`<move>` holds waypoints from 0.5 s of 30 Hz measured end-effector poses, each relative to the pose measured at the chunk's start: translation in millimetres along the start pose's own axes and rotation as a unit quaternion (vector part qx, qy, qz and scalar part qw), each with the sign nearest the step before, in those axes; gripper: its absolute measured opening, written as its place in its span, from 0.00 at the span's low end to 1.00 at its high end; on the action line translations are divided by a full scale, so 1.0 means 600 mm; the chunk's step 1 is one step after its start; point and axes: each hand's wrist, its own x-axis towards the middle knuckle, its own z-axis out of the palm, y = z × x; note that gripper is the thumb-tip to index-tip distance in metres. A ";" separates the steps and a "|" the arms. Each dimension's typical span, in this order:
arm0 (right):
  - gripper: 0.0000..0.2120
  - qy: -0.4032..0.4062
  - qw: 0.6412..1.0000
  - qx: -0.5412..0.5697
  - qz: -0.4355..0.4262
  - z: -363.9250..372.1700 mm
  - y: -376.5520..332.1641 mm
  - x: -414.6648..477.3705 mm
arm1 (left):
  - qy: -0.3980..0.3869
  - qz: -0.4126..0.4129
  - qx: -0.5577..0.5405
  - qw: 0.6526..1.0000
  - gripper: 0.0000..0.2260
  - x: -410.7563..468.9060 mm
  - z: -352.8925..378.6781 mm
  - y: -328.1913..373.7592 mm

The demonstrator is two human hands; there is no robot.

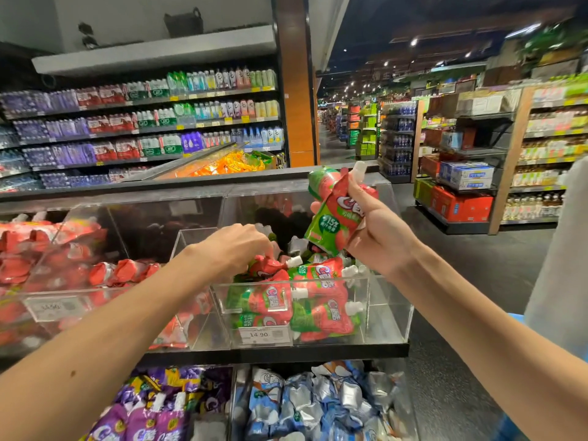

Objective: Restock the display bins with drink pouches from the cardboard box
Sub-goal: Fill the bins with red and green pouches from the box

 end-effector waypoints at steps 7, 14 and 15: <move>0.20 -0.001 0.999 -0.036 -0.010 -0.005 0.009 -0.007 | -0.091 -0.043 -0.070 0.993 0.18 -0.011 -0.017 0.015; 0.28 0.048 0.993 -0.085 -0.066 0.004 0.009 -0.002 | 0.095 -0.017 -0.570 0.816 0.22 -0.028 -0.095 0.039; 0.27 0.060 0.991 -0.095 -0.071 0.007 0.009 0.000 | 0.097 -0.003 -0.594 0.799 0.21 -0.030 -0.103 0.052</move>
